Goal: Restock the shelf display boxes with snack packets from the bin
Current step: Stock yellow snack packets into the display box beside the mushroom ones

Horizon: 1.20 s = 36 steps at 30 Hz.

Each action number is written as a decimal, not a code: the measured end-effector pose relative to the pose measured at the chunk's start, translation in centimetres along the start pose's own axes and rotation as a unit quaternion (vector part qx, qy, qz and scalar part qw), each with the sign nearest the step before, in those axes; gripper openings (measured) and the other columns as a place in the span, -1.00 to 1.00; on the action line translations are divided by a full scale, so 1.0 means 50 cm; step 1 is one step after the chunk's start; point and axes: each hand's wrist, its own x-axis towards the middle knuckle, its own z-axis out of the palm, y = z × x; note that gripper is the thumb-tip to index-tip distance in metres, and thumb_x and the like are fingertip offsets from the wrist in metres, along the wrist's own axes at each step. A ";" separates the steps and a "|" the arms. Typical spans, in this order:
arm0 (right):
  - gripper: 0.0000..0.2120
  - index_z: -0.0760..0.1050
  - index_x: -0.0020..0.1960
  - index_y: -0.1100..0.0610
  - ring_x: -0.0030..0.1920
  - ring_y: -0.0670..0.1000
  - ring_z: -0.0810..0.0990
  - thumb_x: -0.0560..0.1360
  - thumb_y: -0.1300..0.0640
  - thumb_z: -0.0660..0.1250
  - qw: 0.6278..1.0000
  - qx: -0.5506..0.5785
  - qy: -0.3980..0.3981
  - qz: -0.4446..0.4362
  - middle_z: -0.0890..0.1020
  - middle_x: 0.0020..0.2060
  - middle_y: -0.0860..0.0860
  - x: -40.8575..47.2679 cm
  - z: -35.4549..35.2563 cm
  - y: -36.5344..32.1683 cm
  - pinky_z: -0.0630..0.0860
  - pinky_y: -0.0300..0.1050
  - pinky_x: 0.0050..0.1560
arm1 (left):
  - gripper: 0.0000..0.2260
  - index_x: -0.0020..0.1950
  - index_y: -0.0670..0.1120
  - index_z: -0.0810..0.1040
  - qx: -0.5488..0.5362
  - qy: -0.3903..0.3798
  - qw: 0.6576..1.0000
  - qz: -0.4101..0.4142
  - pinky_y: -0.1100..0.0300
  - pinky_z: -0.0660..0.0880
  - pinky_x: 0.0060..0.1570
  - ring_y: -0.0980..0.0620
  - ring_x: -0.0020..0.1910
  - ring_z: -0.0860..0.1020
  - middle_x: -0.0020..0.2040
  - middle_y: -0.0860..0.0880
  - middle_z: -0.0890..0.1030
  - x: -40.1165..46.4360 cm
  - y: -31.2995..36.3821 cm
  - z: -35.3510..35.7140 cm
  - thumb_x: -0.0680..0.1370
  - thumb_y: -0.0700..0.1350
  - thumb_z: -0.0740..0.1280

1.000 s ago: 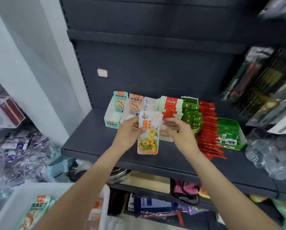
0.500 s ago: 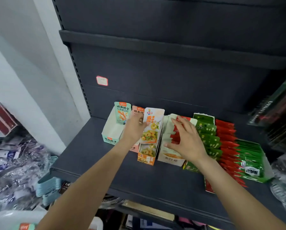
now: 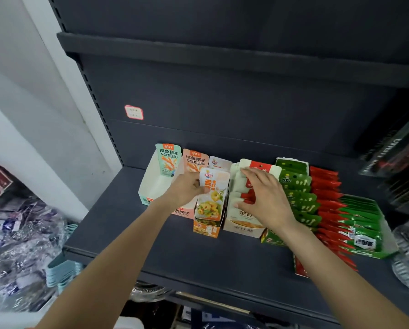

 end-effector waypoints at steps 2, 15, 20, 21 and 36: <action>-0.23 0.12 0.50 -0.01 0.46 -0.03 0.13 0.42 -0.13 0.40 1.000 -0.002 -0.002 0.002 0.23 0.46 -0.09 0.003 0.001 0.001 0.02 -0.09 0.49 | -0.71 0.24 -0.13 0.48 0.028 0.017 0.999 -0.008 0.13 0.45 0.14 -0.05 0.17 0.55 0.21 -0.06 0.58 0.008 0.007 0.003 0.54 -0.11 0.33; -0.23 0.10 0.50 -0.03 0.46 -0.04 0.11 0.42 -0.14 0.39 1.000 -0.001 -0.017 0.013 0.22 0.46 -0.11 0.010 0.000 -0.002 0.01 -0.10 0.47 | -0.54 0.32 0.09 0.30 -0.018 0.005 0.995 0.100 0.05 0.52 0.16 -0.02 0.19 0.51 0.28 -0.03 0.50 0.019 0.000 -0.007 0.53 -0.28 0.33; -0.25 0.11 0.50 -0.03 0.45 -0.04 0.13 0.43 -0.13 0.39 1.000 -0.005 -0.014 0.018 0.23 0.45 -0.11 0.012 -0.004 -0.008 0.01 -0.10 0.46 | -0.62 0.22 0.05 0.34 0.079 -0.007 0.991 0.105 0.16 0.53 0.00 -0.03 0.00 0.55 0.25 -0.07 0.51 0.025 -0.013 0.008 0.52 -0.29 0.33; -0.25 0.12 0.50 -0.03 0.45 -0.04 0.13 0.43 -0.12 0.39 1.000 -0.006 -0.012 0.018 0.23 0.45 -0.10 0.011 -0.003 -0.008 0.02 -0.10 0.46 | -0.64 0.21 0.05 0.35 0.098 0.005 0.989 0.107 0.18 0.50 -0.02 -0.04 -0.01 0.55 0.25 -0.07 0.52 0.028 -0.014 0.015 0.52 -0.29 0.33; -0.28 0.11 0.51 0.05 0.47 0.00 0.11 0.47 -0.06 0.36 0.999 -0.031 0.003 0.029 0.21 0.46 -0.03 -0.015 0.001 -0.034 0.00 -0.07 0.50 | -0.70 0.33 -0.03 0.41 0.273 0.102 0.948 0.129 0.06 0.36 0.18 -0.06 0.23 0.45 0.28 -0.05 0.48 0.016 0.000 0.044 0.59 -0.13 0.23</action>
